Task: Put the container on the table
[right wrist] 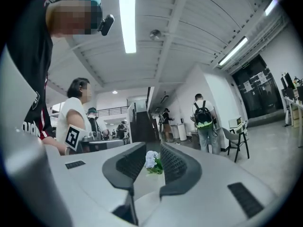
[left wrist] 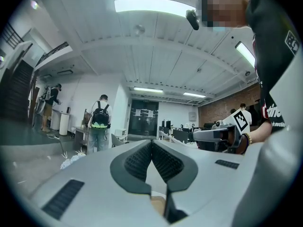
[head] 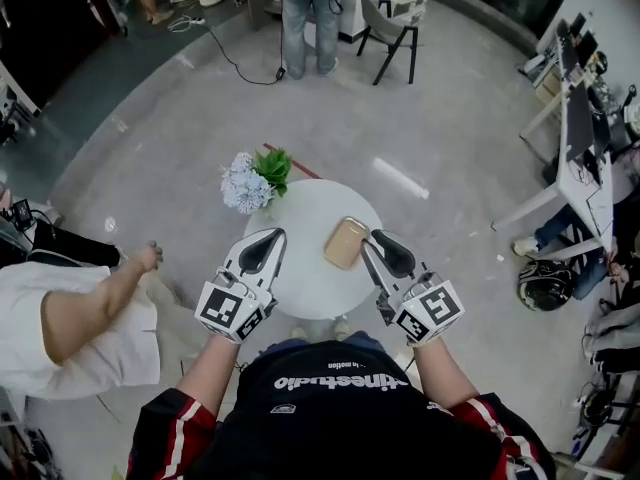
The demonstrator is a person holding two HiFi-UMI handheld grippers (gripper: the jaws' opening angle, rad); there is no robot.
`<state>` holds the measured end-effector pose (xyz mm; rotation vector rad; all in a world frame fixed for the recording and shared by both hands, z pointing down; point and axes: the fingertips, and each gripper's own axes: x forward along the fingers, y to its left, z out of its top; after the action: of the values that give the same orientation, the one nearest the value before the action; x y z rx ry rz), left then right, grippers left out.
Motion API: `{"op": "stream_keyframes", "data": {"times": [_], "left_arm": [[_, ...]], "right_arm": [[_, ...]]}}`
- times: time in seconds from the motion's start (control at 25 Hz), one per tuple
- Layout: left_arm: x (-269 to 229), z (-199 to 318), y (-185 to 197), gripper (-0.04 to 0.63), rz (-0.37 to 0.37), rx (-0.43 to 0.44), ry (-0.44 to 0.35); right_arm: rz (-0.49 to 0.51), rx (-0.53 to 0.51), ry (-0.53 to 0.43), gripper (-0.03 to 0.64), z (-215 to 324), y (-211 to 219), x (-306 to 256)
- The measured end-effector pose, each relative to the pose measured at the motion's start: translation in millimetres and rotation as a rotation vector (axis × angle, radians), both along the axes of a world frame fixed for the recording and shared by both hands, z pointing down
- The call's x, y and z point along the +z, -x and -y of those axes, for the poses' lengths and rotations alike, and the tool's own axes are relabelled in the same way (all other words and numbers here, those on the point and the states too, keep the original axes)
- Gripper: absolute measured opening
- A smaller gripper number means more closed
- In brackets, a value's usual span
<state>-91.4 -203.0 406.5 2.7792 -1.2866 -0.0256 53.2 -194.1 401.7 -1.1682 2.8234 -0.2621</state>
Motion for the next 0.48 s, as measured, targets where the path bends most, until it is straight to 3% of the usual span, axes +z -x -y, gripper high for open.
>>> {"op": "stream_keyframes", "data": {"times": [0.48], "left_arm": [[-15,-12,-13,0.023,-0.015,0.031,-0.019]], "right_arm": [[0.009,-0.119,-0.004,0.084,-15,41,-3]]}}
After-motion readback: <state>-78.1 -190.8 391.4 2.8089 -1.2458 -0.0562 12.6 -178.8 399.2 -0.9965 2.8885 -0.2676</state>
